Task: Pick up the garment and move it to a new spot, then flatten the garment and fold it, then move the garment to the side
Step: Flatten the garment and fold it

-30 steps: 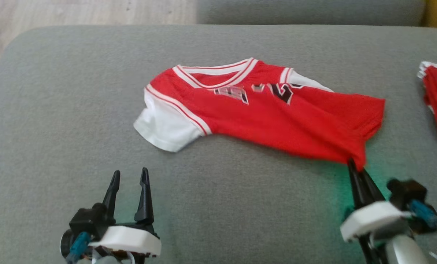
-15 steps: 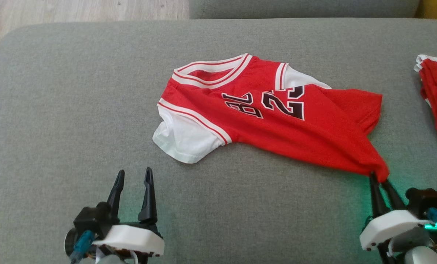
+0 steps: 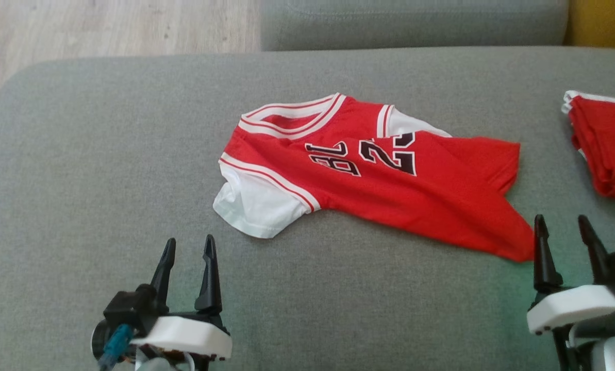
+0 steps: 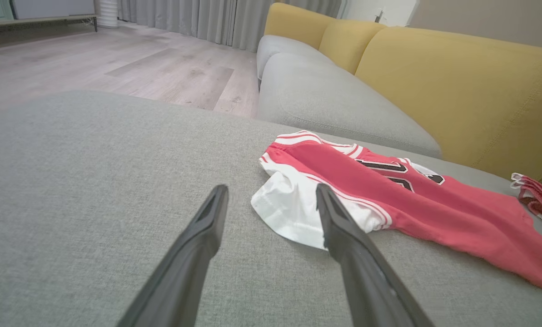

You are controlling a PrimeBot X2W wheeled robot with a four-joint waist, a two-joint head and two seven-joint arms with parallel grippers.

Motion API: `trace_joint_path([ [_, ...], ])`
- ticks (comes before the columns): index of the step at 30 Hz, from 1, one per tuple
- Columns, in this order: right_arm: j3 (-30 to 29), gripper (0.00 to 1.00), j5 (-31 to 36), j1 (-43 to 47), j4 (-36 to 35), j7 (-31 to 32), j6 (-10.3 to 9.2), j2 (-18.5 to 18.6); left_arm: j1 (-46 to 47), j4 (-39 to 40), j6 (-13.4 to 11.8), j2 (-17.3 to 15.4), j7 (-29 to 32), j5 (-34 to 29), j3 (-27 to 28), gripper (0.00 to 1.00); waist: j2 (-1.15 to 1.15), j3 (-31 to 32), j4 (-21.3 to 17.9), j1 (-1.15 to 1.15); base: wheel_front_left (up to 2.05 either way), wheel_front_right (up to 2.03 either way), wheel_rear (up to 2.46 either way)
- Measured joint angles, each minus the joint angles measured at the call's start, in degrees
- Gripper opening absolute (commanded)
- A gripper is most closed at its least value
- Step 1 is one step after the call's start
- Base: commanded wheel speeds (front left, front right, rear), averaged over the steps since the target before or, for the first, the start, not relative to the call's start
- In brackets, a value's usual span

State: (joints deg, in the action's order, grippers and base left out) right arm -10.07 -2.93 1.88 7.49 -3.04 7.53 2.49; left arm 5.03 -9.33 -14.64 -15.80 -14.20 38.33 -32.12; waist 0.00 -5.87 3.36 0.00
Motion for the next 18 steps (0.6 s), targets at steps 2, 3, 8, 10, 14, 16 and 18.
trace_joint_path([
  [2,0.1,1.0,0.0,0.0,-1.1,0.0,0.0,0.0,0.0,0.0,0.0,0.1,0.0,0.0,-0.2,1.0,0.0,0.8,0.0,0.0,0.0,0.0,0.0],
  [3,0.2,1.0,0.0,0.0,-1.5,0.0,0.0,0.0,0.0,0.0,0.0,0.1,0.0,0.0,-0.5,1.0,0.0,1.2,0.0,0.0,0.0,0.0,0.0],
  [8,1.7,1.0,-0.2,0.0,-2.5,0.1,0.0,0.0,-0.1,-0.3,0.1,0.2,0.0,0.0,-1.3,1.0,0.0,3.1,0.3,0.0,0.0,0.0,0.0],
  [10,3.1,1.0,-0.9,0.0,-2.6,0.2,0.0,0.0,-0.1,-0.6,0.1,0.3,0.1,0.0,-1.5,1.0,0.0,4.1,0.4,0.0,0.0,0.0,0.0],
  [14,6.1,1.0,-2.4,0.2,-2.4,0.2,0.0,0.0,-0.8,-0.9,0.1,0.4,0.6,0.0,-2.3,1.0,0.0,5.9,0.9,-0.01,0.0,0.0,0.0],
  [16,7.4,1.0,-3.2,0.3,-2.0,0.2,0.0,0.0,-0.9,-0.9,0.1,0.4,0.6,0.0,-2.8,1.0,0.0,6.4,1.3,-0.01,0.0,0.0,0.0],
  [18,8.5,1.0,-3.7,0.3,-1.5,0.0,0.0,0.0,-0.9,-1.0,0.1,0.5,0.6,0.0,-2.9,1.0,0.0,6.7,1.5,-0.01,0.0,0.0,0.0],
])
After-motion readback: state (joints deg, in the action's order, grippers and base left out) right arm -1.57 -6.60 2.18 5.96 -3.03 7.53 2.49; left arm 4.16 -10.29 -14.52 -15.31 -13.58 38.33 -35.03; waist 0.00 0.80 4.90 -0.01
